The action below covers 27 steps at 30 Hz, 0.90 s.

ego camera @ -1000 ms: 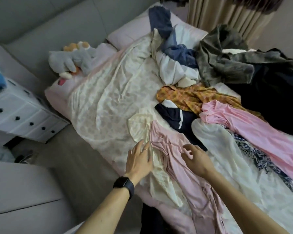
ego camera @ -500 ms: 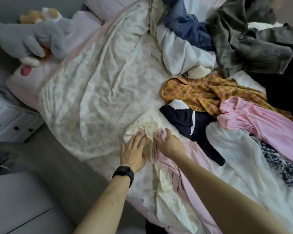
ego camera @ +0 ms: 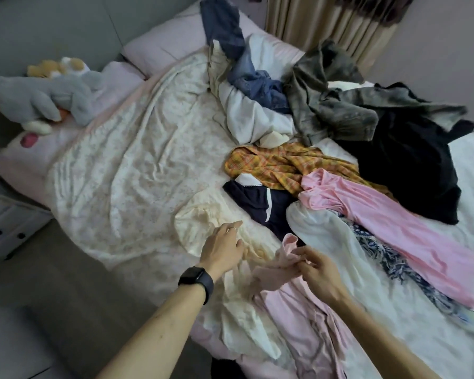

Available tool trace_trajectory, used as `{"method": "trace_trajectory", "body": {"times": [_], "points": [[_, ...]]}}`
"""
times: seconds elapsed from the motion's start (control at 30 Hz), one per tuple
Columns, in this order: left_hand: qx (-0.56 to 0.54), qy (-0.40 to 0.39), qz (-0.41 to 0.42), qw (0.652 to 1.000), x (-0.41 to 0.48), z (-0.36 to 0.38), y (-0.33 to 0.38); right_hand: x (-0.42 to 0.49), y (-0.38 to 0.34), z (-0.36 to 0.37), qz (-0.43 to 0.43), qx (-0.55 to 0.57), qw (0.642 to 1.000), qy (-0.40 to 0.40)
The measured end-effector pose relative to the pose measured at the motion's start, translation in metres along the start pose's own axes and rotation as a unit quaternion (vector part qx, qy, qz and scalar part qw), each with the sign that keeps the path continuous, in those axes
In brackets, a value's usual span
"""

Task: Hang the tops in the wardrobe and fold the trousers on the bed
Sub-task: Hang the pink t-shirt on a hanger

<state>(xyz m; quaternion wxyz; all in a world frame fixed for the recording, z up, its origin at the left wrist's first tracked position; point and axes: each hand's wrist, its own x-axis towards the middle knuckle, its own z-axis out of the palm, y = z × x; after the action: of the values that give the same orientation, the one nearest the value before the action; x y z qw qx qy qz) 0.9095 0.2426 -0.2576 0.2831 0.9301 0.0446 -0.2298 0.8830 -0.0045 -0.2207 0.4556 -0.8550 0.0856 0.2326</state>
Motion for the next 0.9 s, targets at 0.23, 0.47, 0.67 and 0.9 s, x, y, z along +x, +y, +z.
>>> {"method": "trace_trajectory", "body": {"times": [0.23,0.47,0.67,0.9], "points": [[0.097,-0.066,0.204,0.972,-0.082,0.042,0.141,-0.146,0.016,-0.109,-0.070,0.067,0.994,-0.055],[0.241,-0.087,0.324,0.911,-0.149,0.094,0.232,-0.222,0.033,-0.183,-0.120,0.066,0.991,-0.002],[0.217,-0.026,0.291,0.931,-0.161,0.041,0.248,-0.249,0.039,-0.229,-0.153,0.074,0.978,0.123],[0.098,0.001,0.262,0.960,-0.200,-0.044,0.274,-0.238,-0.015,-0.269,-0.232,0.073,0.941,0.235]]}}
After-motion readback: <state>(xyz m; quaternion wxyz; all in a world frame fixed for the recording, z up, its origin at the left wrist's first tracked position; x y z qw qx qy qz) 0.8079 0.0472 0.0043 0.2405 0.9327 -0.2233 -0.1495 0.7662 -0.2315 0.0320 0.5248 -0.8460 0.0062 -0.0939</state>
